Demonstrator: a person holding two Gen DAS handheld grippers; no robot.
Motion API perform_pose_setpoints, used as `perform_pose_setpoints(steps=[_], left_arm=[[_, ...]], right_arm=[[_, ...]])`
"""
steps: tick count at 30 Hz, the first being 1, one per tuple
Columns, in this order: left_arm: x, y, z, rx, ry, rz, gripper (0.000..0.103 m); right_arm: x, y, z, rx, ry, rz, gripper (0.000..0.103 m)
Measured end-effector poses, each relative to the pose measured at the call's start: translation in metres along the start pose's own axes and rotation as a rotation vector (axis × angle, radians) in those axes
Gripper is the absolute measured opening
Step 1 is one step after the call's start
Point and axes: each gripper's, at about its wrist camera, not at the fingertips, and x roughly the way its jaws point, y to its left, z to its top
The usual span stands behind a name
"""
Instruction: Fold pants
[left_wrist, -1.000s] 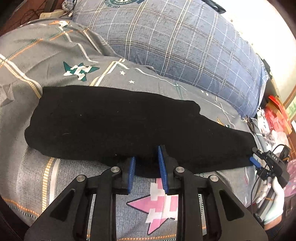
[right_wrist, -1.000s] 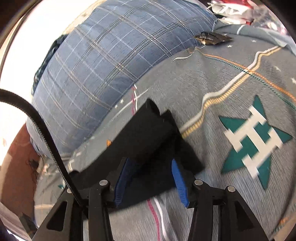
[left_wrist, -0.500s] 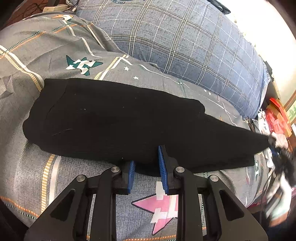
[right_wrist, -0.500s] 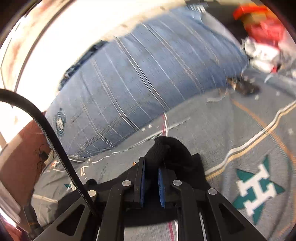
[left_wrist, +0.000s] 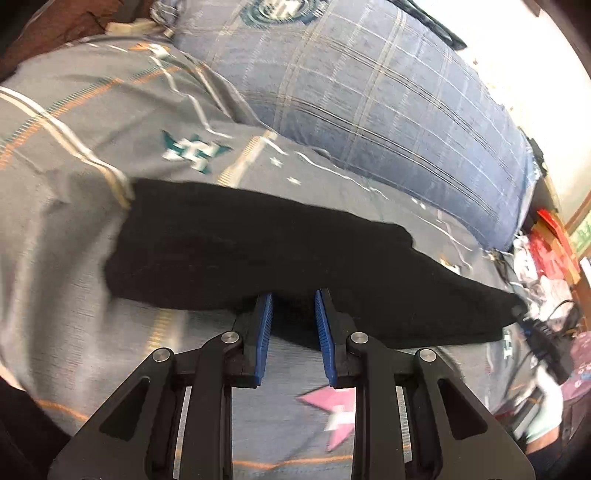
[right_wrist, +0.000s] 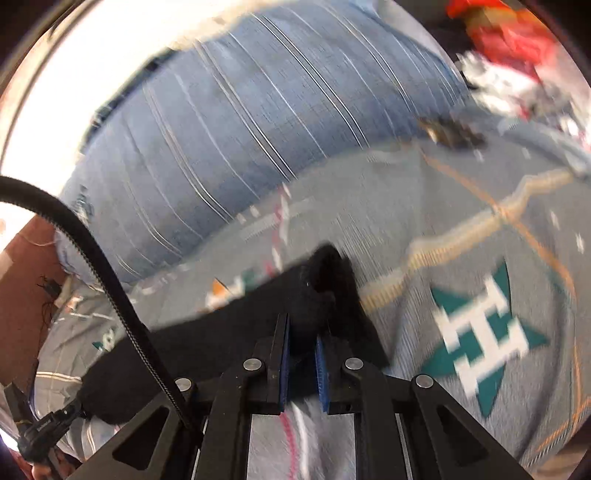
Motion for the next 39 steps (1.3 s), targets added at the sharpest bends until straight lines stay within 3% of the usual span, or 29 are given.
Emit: perform_pose_setpoints(steps=[3,5,6,9,10,13,18,21,22,26,32,36,39], left_arm=[[-0.01,0.023,0.004,-0.02,-0.028,0.05,0.026],[-0.014,0.042,0.007,-0.067,-0.043,0.094,0.048],[-0.016,0.054,0.008,-0.106,-0.058,0.106,0.05],[-0.019,0.076,0.01,-0.166,-0.056,0.109,0.05],[-0.019,0.081,0.011,-0.172,-0.052,0.114,0.05],[-0.02,0.089,0.012,-0.167,-0.046,0.116,0.05],[-0.009,0.09,0.014,-0.155,-0.008,0.09,0.051],[0.001,0.093,0.014,-0.186,0.032,0.06,0.051],[0.002,0.094,0.013,-0.193,0.034,0.053,0.051],[0.004,0.095,0.015,-0.189,0.038,0.02,0.051],[0.008,0.1,0.018,-0.227,0.095,-0.061,0.051],[-0.002,0.112,0.012,-0.242,0.077,-0.002,0.051],[-0.001,0.123,0.007,-0.29,0.085,-0.023,0.053]], right_arm=[[-0.003,0.01,0.004,-0.063,-0.04,-0.005,0.011],[0.016,-0.002,-0.006,-0.054,0.064,-0.067,0.011],[0.024,-0.014,-0.012,-0.012,0.127,-0.073,0.012],[0.015,-0.035,-0.02,0.127,0.101,0.002,0.012],[0.01,-0.035,-0.02,0.137,0.092,0.002,0.013],[-0.006,-0.03,-0.018,0.15,0.054,-0.093,0.034],[-0.022,-0.004,-0.015,0.111,0.011,-0.034,0.038],[-0.017,0.029,-0.015,0.032,0.026,0.046,0.04],[-0.012,0.043,-0.018,0.009,0.039,0.108,0.041],[0.02,0.109,-0.038,-0.141,0.161,0.324,0.045],[0.061,0.216,-0.083,-0.369,0.3,0.567,0.045],[0.064,0.284,-0.122,-0.663,0.296,0.623,0.051],[0.071,0.319,-0.15,-0.855,0.277,0.602,0.051]])
